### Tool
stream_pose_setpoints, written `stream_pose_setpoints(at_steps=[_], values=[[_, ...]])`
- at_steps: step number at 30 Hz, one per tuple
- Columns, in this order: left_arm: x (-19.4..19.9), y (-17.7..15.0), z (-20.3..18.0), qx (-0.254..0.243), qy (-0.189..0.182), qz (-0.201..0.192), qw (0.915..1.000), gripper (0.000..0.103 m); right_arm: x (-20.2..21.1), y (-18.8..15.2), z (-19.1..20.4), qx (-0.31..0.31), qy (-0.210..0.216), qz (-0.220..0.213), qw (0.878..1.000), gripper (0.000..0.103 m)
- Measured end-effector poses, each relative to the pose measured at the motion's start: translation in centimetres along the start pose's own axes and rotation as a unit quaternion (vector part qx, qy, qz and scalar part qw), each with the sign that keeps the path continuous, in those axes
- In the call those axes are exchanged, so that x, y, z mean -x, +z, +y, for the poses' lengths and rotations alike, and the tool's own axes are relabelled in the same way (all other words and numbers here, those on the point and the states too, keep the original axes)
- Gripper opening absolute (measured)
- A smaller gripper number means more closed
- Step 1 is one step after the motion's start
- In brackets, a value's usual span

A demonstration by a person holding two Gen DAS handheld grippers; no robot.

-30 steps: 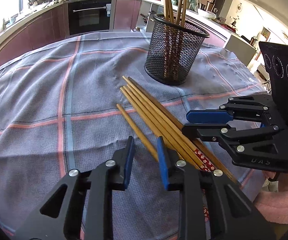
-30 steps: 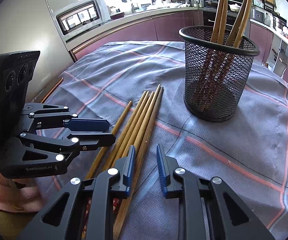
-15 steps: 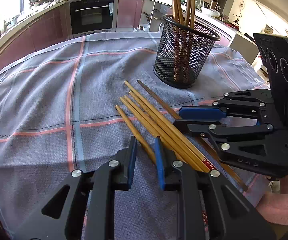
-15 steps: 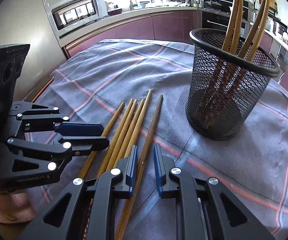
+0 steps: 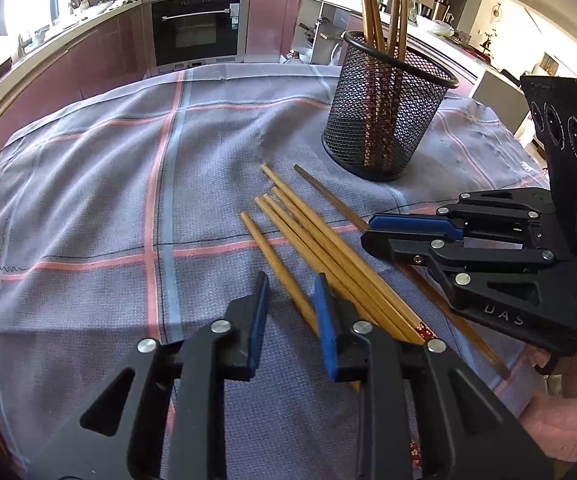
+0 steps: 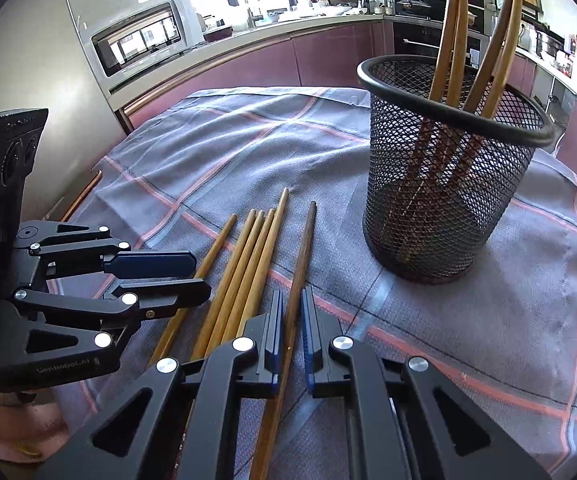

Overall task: Organize utensils
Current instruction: 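Grasp a chopstick with the right tool while the left tool grasps another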

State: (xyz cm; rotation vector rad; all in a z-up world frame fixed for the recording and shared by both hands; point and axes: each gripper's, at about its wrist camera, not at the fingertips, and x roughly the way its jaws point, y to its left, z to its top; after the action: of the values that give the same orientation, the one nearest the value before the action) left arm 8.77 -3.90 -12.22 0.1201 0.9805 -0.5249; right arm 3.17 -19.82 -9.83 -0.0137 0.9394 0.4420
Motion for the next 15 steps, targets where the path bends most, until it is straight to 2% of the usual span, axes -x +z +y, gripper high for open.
stream_pose_setpoints(at_steps=[4,6,15], values=[[-0.1,0.0,-0.5,-0.008,0.016,0.000,0.9998,0.025,0.5,0.0,0.0,-0.001,0.006,-0.007,1.000,0.007],[-0.1,0.0,-0.6,-0.005,0.027,-0.002,0.9996,0.018,0.8,0.0,0.0,-0.001,0.011,-0.014,1.000,0.007],[0.8,0.1,0.1,0.022,0.028,-0.013,0.9993,0.007,4.1,-0.1,-0.7,-0.005,0.046,-0.053,0.998,0.006]])
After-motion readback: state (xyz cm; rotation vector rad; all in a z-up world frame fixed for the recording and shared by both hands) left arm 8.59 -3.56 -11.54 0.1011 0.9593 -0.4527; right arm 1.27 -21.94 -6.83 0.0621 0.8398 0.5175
